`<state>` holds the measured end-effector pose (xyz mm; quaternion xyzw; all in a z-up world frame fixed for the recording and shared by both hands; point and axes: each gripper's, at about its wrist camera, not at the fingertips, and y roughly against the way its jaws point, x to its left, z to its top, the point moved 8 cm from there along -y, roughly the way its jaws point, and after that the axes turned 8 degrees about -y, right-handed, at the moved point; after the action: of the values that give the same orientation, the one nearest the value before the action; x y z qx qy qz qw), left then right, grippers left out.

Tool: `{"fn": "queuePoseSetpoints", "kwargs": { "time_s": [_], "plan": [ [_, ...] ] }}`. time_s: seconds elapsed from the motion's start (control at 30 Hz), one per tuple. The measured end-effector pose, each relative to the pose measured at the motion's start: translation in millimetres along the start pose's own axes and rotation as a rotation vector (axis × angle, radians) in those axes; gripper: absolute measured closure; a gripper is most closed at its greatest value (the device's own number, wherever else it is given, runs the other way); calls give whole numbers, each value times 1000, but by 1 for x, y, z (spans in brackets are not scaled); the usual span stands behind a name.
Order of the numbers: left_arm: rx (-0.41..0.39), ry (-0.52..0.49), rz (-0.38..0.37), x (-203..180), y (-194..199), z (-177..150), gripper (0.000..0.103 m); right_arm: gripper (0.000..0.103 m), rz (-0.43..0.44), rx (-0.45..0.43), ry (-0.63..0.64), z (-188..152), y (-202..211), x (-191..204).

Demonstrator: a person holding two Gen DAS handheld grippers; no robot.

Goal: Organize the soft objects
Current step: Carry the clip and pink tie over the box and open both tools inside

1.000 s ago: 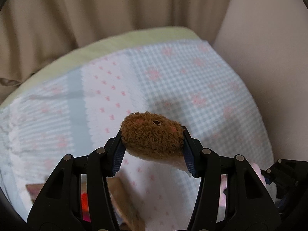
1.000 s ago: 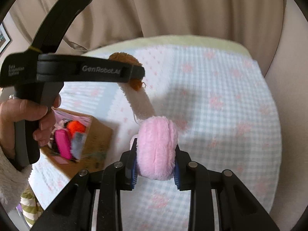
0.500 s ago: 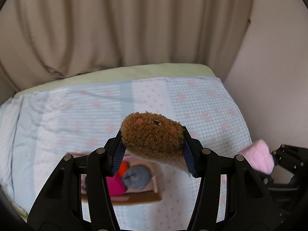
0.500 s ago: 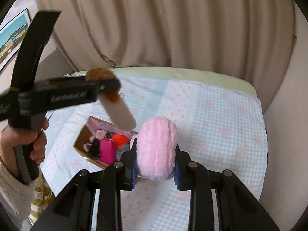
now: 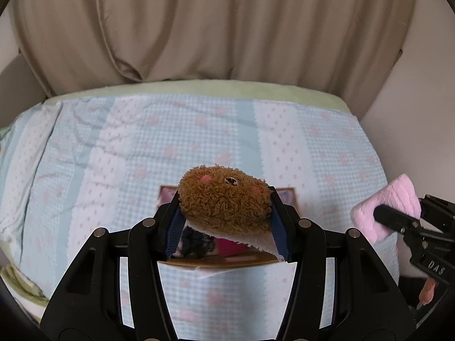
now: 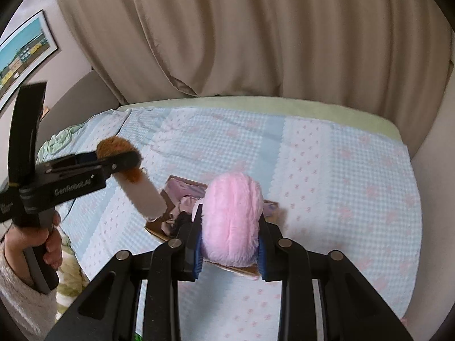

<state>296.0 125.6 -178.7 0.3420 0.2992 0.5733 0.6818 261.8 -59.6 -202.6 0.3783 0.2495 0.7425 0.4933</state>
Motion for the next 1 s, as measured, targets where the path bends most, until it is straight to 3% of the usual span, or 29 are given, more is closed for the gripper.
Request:
{"fn": "queuePoseSetpoints", "kwargs": {
  "time_s": [0.43, 0.63, 1.0],
  "plan": [
    [149, 1, -87, 84, -91, -36, 53, 76, -94, 120, -165, -16, -100, 40],
    [232, 11, -127, 93, -142, -54, 53, 76, -132, 184, -216, -20, -145, 35],
    [316, -26, -120, 87, -214, -62, 53, 76, -161, 295, -306, -27, -221, 5]
  ]
}}
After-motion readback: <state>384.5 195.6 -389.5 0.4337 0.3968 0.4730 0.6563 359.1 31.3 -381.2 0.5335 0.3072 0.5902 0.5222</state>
